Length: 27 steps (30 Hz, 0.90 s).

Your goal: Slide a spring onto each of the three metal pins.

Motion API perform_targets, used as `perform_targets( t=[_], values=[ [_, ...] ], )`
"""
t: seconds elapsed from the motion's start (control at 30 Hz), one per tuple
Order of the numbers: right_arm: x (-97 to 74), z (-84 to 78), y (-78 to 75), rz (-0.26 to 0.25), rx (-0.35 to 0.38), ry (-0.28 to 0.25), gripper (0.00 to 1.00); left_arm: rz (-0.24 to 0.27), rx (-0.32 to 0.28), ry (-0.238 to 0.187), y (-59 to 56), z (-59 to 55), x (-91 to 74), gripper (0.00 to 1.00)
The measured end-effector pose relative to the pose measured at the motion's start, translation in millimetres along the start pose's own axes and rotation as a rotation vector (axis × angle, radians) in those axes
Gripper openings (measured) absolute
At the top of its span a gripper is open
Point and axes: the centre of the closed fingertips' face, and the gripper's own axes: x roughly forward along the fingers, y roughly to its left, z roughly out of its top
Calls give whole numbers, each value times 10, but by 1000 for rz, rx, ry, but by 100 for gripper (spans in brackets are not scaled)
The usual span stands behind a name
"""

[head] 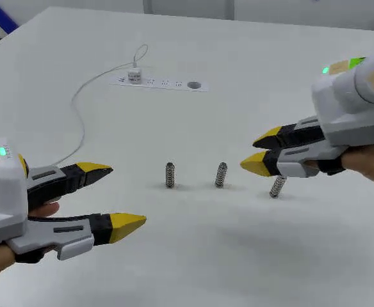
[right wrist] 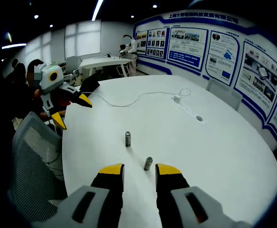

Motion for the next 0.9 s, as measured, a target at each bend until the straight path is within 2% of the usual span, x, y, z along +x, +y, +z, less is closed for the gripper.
perform_targets(
  t=[0.23, 0.57, 0.9],
  values=[
    [-199, -237, -122, -41, 39, -41, 31, 5, -7, 1, 17, -18, -3, 61],
    [-341, -626, -120, -60, 62, -66, 36, -7, -14, 27, -4, -125, 10, 63],
    [-486, -854, -86, -96, 121, -107, 45, -4, -44, 48, 45, -263, 52, 64]
  ],
)
